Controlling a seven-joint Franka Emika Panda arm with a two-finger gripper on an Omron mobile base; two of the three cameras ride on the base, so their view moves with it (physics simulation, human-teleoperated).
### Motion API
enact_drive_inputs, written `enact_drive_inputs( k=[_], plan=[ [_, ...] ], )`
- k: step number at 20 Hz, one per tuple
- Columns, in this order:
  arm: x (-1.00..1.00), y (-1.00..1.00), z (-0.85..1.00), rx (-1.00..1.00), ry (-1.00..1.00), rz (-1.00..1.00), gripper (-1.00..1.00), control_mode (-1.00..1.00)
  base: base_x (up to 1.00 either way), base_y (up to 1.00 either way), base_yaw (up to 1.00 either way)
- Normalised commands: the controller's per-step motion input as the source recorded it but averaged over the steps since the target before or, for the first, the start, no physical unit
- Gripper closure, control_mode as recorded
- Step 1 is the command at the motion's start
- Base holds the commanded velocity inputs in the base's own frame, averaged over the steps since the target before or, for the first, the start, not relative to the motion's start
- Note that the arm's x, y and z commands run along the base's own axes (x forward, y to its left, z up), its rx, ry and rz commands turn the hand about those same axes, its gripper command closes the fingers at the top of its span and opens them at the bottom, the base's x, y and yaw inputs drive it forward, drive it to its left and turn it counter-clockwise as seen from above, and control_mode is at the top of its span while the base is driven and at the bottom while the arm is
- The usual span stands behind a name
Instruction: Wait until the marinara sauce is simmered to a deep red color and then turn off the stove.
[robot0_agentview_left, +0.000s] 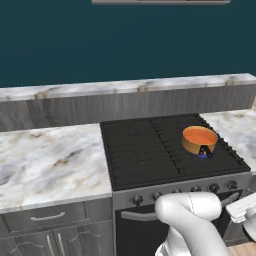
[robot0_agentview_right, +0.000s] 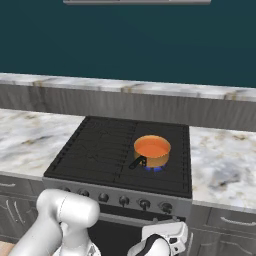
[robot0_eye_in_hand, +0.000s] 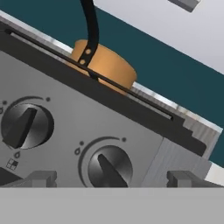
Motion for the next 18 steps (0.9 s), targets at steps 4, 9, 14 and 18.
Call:
enact_drive_inputs(
  k=[4,9,14,18],
  plan=[
    [0.00,0.00,0.00,-0.13,0.00,0.00,-1.00,-1.00,0.00,0.00,0.00],
    [0.08,0.00,0.00,-0.09,0.00,0.00,-1.00,-1.00,0.00,0.00,0.00],
    [0.37,0.00,0.00,-0.02,0.00,0.00,-1.00,-1.00,0.00,0.00,0.00],
    [0.31,0.00,0.00,-0.02,0.00,0.00,-1.00,-1.00,0.00,0.00,0.00]
  ],
)
